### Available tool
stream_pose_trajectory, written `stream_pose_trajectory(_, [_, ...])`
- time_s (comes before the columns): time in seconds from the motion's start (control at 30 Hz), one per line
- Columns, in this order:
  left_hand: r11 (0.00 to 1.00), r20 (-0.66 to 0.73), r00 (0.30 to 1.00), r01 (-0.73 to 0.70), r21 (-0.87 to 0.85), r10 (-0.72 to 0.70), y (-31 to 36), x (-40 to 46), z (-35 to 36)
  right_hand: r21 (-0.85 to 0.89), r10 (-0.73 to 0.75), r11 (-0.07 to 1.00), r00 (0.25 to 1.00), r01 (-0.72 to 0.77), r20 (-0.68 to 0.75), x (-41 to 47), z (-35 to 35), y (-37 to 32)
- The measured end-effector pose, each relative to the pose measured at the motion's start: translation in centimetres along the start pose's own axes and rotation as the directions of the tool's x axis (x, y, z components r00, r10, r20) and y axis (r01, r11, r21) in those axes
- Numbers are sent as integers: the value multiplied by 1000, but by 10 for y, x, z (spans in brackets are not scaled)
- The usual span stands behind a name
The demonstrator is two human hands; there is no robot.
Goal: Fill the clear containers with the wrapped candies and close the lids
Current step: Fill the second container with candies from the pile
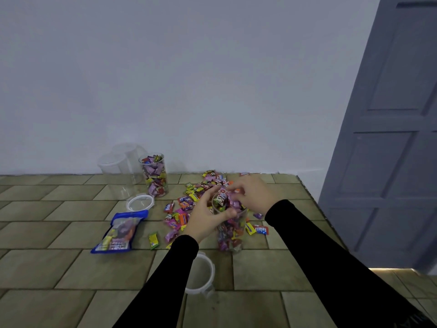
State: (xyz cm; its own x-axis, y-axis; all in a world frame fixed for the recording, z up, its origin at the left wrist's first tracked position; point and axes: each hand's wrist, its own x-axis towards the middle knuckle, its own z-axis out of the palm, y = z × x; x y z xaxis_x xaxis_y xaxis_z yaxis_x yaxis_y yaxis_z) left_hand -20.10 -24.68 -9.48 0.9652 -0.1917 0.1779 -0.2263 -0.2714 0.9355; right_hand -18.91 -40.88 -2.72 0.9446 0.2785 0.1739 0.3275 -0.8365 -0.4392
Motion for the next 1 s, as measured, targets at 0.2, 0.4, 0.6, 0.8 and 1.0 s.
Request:
stream_pose_trajectory(0.2, [998,42,999,6,-56,-4,-2,7,2,-243,-15,968,986,55,164,5,5,-12])
stream_pose_trajectory(0.4, [996,50,999,-10,-92,15,-3,6,2,-188,17,982,987,14,161,6,4,-13])
stream_pose_trajectory(0.6, [997,66,998,25,-73,-20,-3,8,-2,-175,-20,984,993,41,116,3,6,-5])
stream_pose_trajectory(0.8, [999,62,998,26,-44,-23,-2,7,-2,150,-43,986,973,78,-226,-15,7,4])
stream_pose_trajectory(1.0, [992,168,981,86,96,-101,0,0,-20,393,109,920,960,0,-256,-32,31,22])
